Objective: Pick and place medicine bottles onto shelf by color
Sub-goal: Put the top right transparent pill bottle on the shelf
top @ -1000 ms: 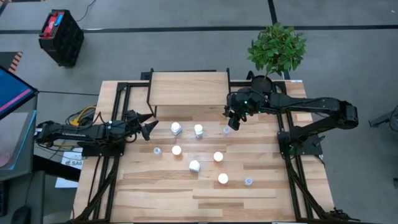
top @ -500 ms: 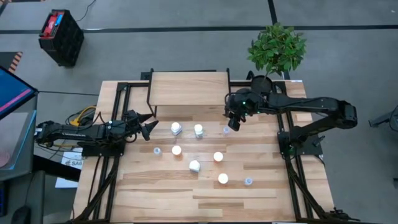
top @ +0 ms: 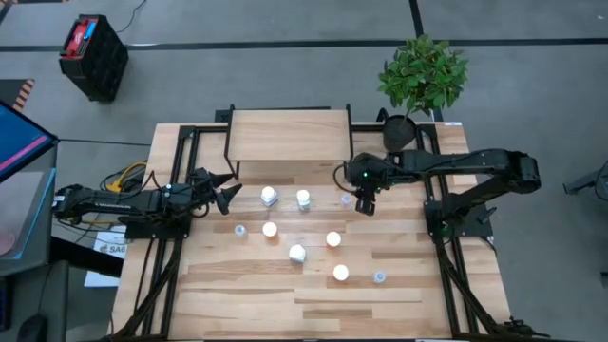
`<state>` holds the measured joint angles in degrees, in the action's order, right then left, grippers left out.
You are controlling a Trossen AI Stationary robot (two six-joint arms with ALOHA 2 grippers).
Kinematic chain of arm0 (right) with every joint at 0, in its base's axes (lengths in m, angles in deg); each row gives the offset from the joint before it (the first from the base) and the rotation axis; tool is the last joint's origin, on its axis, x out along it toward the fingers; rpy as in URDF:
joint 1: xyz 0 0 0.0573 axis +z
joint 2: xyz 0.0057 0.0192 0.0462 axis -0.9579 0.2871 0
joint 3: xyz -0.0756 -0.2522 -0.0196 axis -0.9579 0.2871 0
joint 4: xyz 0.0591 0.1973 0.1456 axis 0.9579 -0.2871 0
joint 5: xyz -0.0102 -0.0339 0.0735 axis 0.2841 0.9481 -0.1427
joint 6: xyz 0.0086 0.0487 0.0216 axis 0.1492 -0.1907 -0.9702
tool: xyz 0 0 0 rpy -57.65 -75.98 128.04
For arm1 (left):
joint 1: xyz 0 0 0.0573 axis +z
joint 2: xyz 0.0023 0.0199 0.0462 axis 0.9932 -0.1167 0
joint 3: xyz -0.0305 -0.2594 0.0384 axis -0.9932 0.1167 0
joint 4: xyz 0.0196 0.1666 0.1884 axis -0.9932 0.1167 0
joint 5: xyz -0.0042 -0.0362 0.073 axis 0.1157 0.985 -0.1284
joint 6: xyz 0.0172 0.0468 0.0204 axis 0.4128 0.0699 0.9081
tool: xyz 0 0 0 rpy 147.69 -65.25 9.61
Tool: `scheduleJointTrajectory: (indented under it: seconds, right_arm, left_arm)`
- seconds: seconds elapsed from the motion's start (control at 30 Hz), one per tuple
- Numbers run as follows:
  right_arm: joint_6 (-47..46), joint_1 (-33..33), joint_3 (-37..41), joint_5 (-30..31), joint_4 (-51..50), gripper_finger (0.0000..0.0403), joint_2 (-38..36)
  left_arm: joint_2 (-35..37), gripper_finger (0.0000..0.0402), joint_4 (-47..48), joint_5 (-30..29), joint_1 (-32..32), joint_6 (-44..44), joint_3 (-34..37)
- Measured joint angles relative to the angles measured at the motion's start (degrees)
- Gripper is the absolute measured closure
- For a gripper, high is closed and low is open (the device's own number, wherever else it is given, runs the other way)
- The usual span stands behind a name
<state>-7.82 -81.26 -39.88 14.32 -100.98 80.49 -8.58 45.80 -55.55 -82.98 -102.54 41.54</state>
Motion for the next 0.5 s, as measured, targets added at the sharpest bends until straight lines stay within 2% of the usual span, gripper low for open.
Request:
scheduleJointTrajectory:
  seconds: [0.5]
  right_arm:
    - [2.0,4.6,0.0,-0.1,4.1,0.0242,0.0]
  left_arm:
    - [0.0,0.0135,-0.1,-0.3,0.0,0.0,0.0]
